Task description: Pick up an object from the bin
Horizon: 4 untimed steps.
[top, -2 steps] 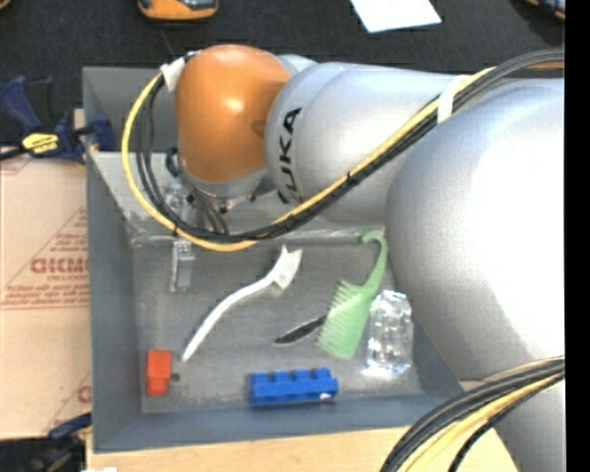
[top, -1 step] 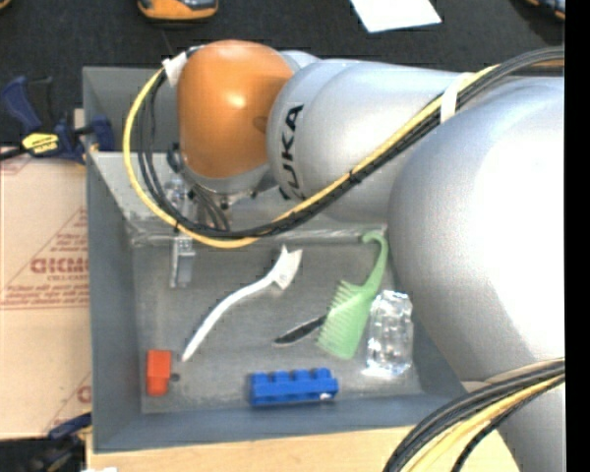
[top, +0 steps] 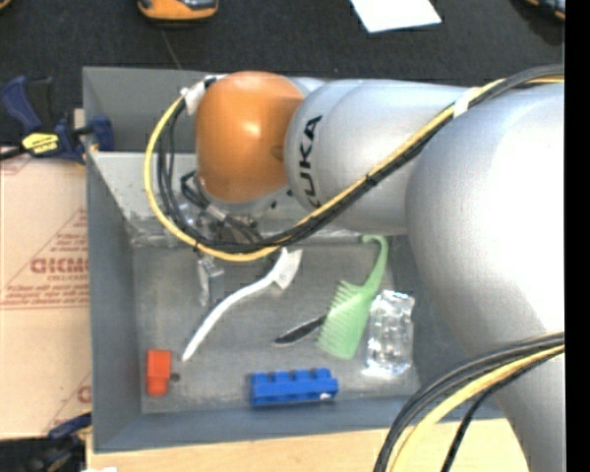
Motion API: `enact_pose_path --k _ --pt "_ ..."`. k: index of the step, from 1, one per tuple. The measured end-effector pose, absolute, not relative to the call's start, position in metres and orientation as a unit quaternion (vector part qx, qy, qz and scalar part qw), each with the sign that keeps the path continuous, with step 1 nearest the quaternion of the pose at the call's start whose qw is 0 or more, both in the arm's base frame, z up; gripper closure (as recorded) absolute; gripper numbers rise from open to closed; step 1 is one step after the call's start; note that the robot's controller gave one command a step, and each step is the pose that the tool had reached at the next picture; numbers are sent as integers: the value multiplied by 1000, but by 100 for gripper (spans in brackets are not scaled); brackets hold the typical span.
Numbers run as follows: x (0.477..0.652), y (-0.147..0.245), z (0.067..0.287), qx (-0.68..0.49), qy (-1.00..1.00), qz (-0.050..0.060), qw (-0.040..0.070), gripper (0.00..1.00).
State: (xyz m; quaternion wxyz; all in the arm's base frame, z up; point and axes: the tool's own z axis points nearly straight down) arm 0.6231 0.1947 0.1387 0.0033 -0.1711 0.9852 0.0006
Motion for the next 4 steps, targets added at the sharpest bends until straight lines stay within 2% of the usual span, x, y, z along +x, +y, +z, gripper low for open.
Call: enact_pose_path --k 1,2,3,4 --pt "621 136 135 -251 968 0 3 0" --pt "625 104 106 -410 912 1 2 0" --pt "633 67 73 -317 948 0 9 0" --pt "627 62 73 -418 909 -1 9 100"
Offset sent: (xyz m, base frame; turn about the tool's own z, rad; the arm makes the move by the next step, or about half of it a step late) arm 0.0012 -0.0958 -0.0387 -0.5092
